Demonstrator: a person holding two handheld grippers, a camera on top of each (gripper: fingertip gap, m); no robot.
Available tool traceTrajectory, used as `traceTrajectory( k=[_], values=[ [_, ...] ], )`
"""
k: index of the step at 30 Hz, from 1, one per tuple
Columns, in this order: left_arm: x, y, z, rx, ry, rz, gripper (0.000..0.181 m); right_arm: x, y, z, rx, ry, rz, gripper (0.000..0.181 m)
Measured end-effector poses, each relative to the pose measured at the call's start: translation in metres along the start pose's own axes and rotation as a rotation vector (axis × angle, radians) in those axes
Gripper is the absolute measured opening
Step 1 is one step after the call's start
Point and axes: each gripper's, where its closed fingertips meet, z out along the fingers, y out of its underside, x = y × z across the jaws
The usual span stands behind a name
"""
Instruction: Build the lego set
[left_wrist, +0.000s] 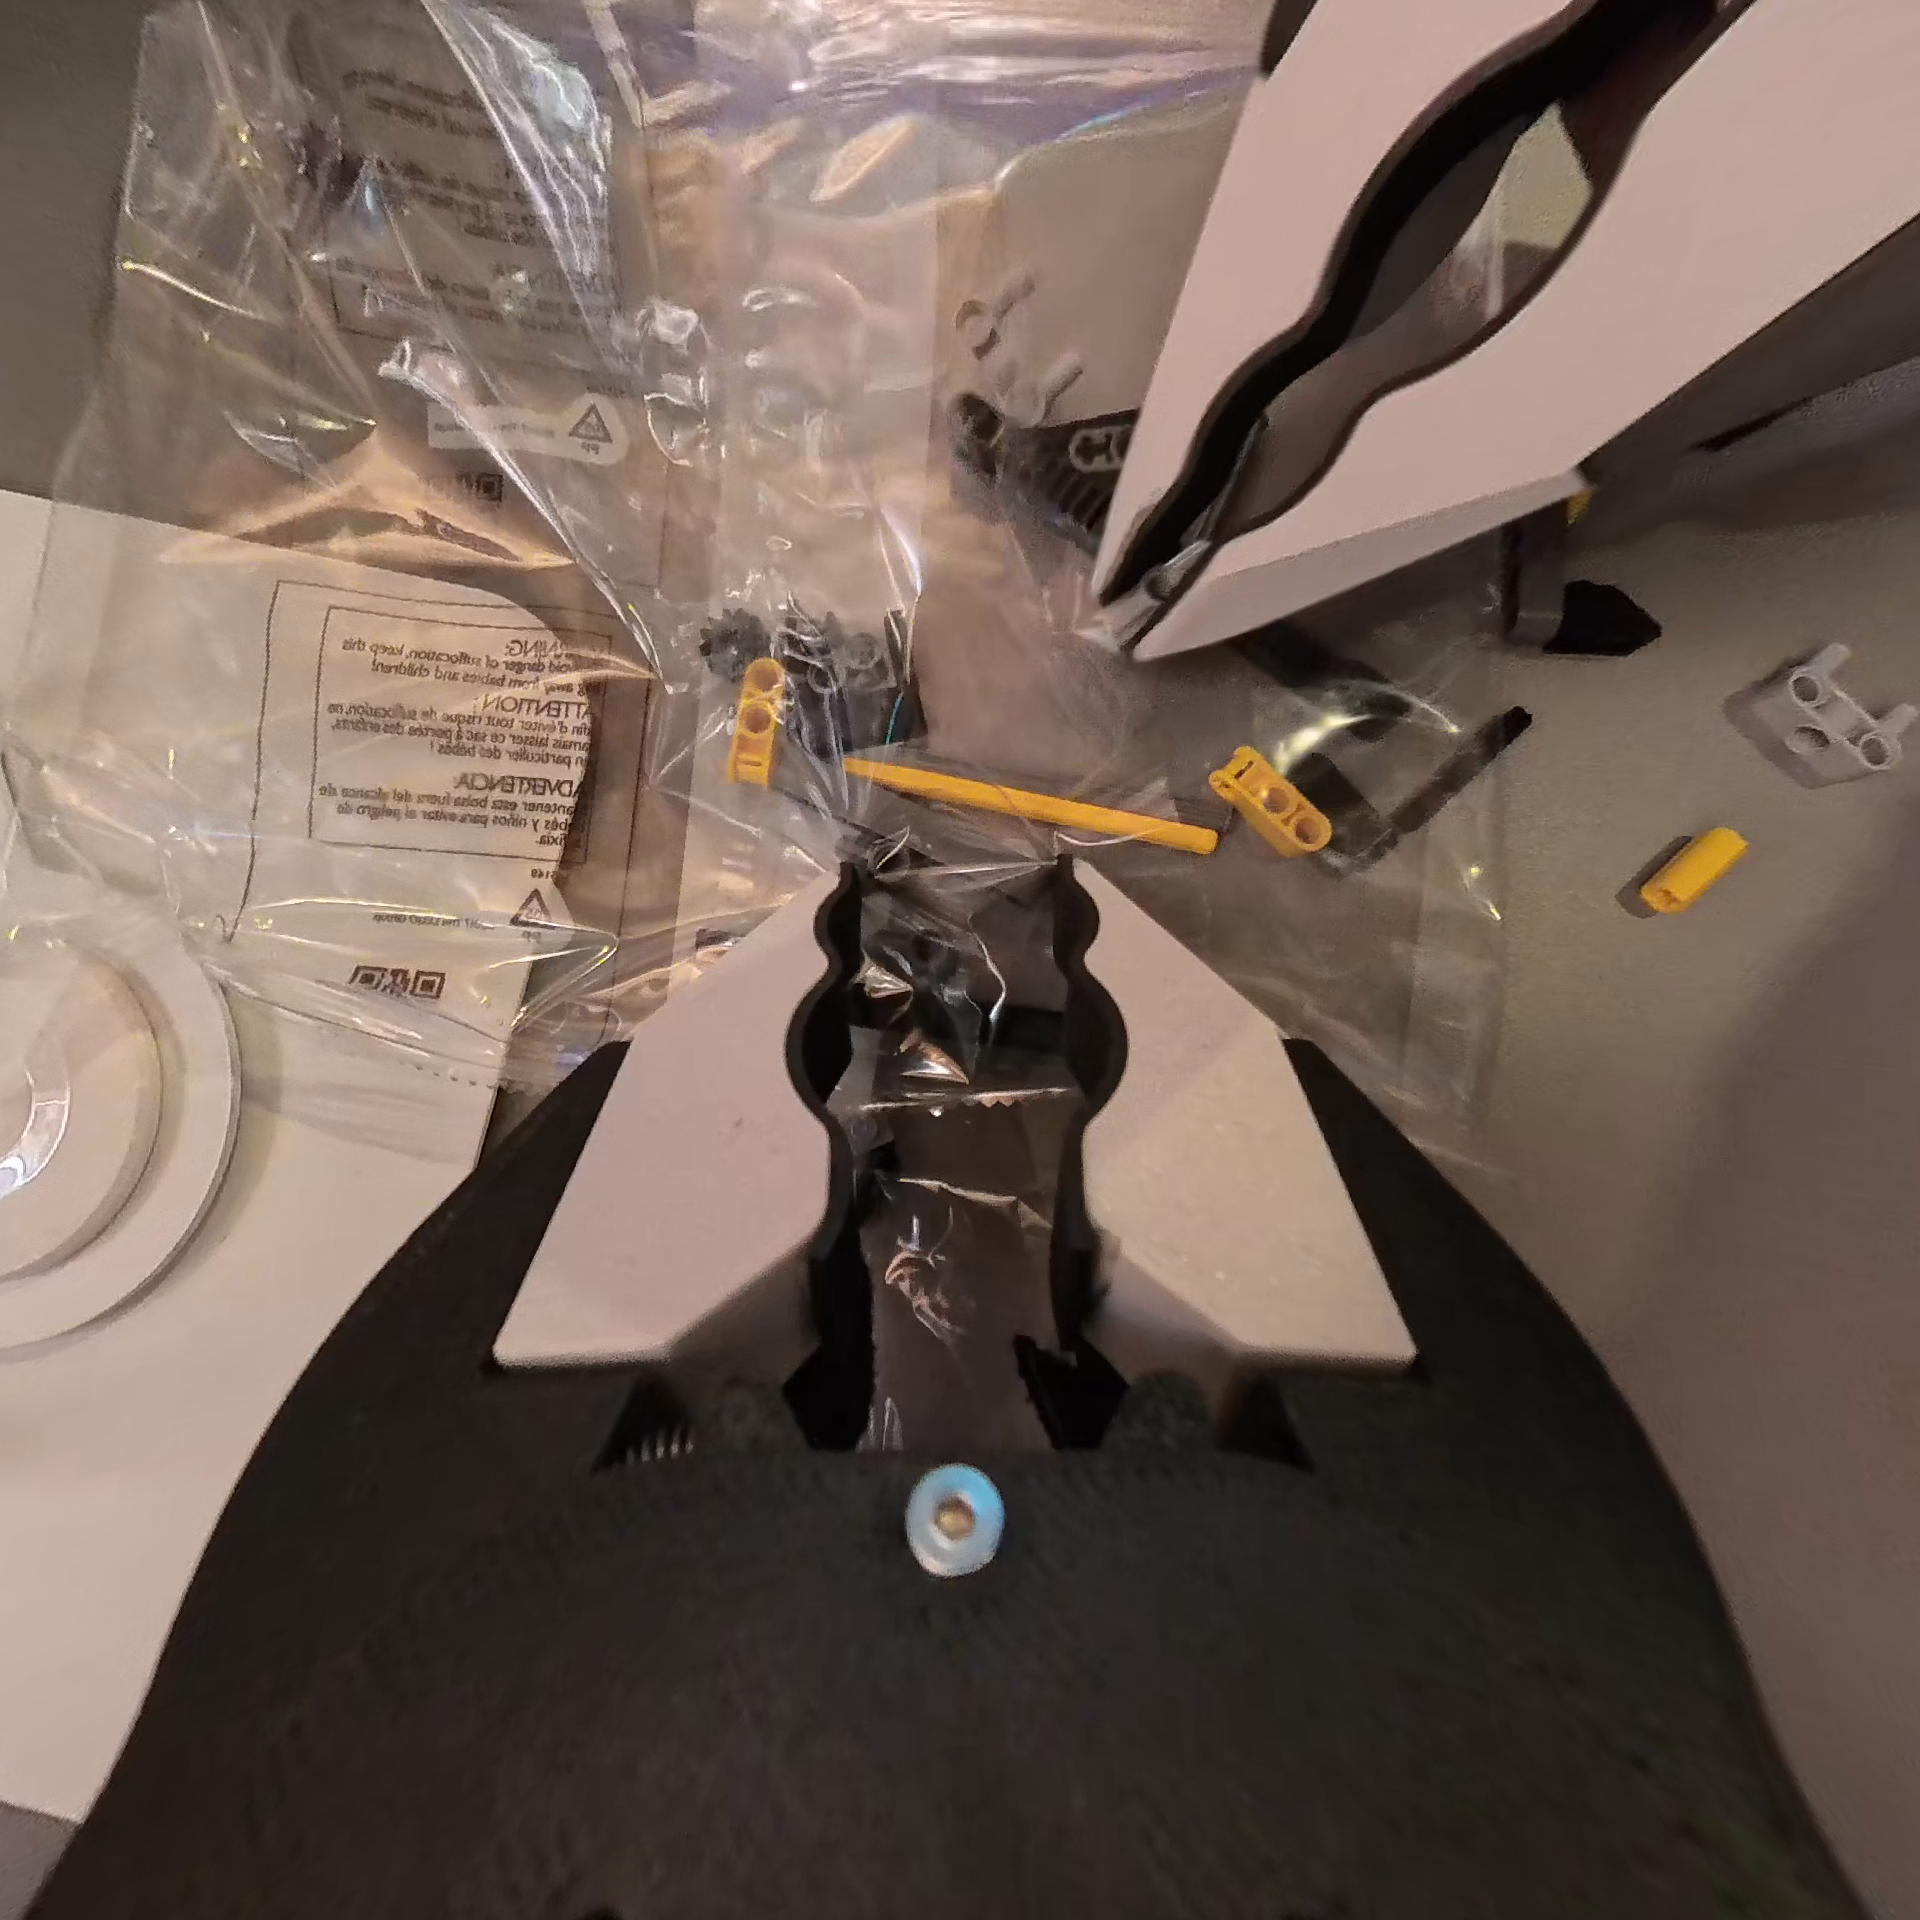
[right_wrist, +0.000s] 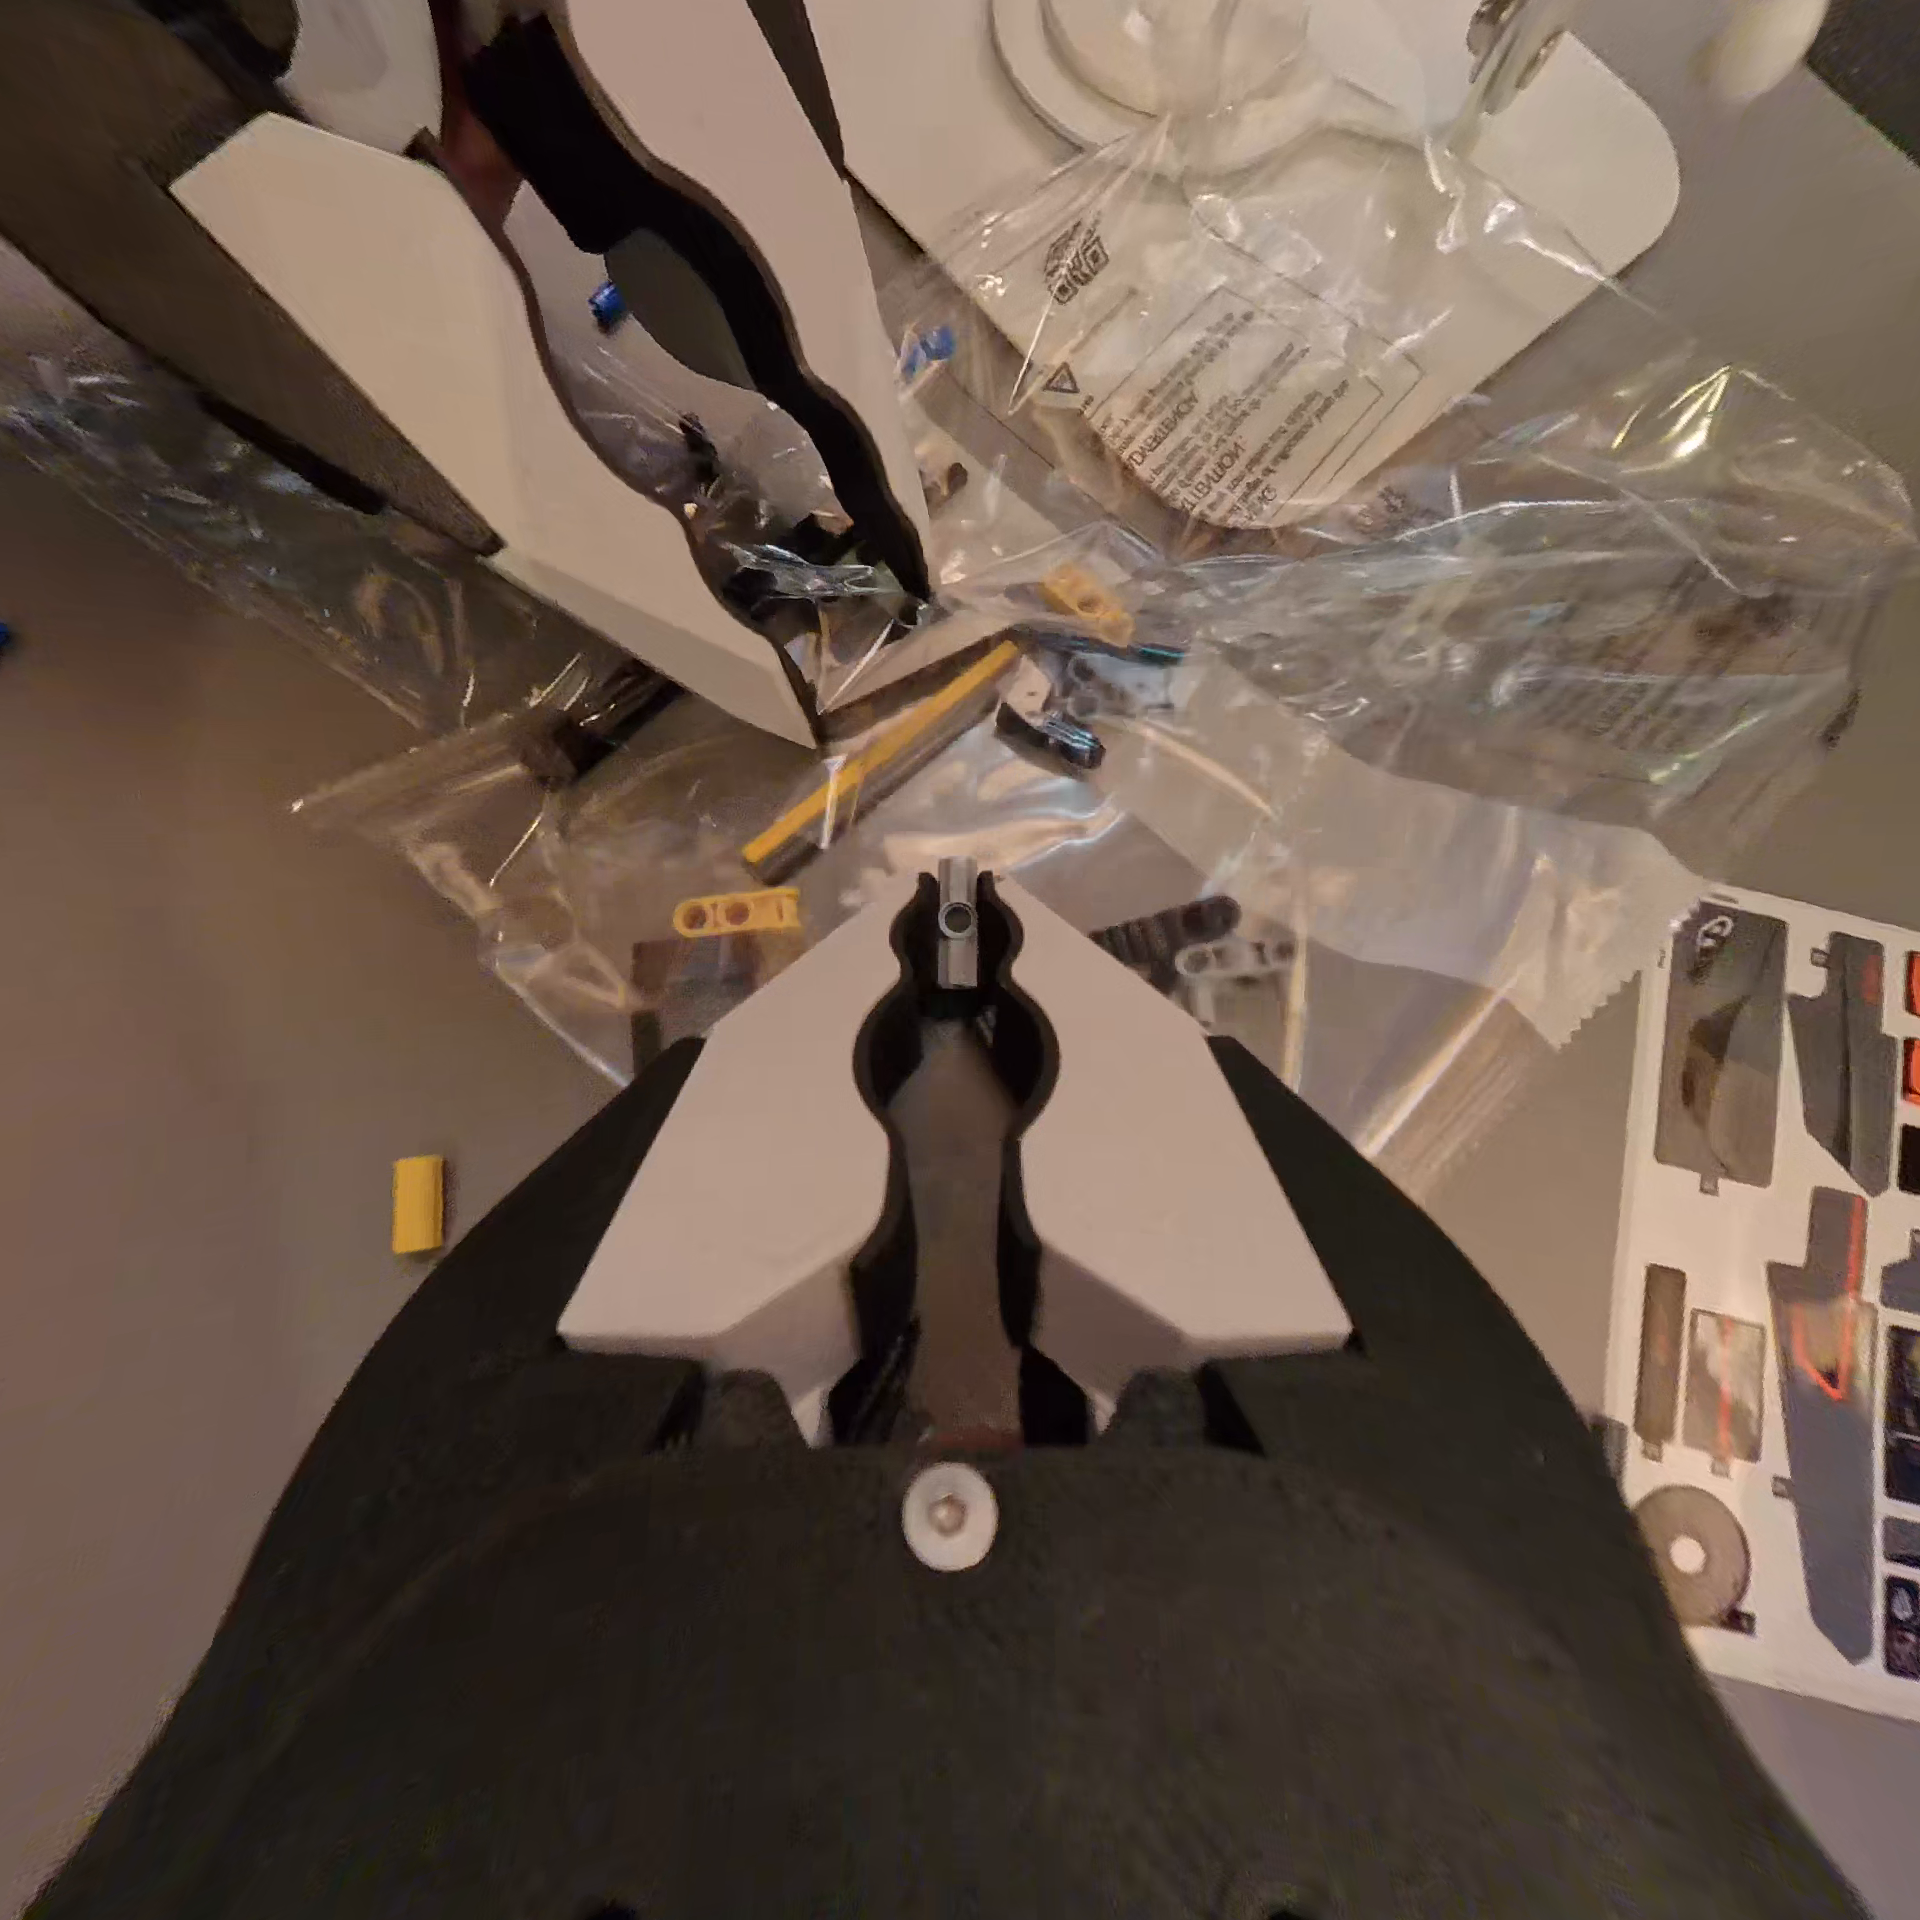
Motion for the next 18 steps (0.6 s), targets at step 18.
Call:
traceTrajectory(
  k=[18],
  values=[
    [-0.001, -0.001, -0.002, -0.061, -0.025, 0.000, 0.035, -0.030, 0.058, -0.095, 0.133, -0.006, 0.055, 0.005]
  ],
)
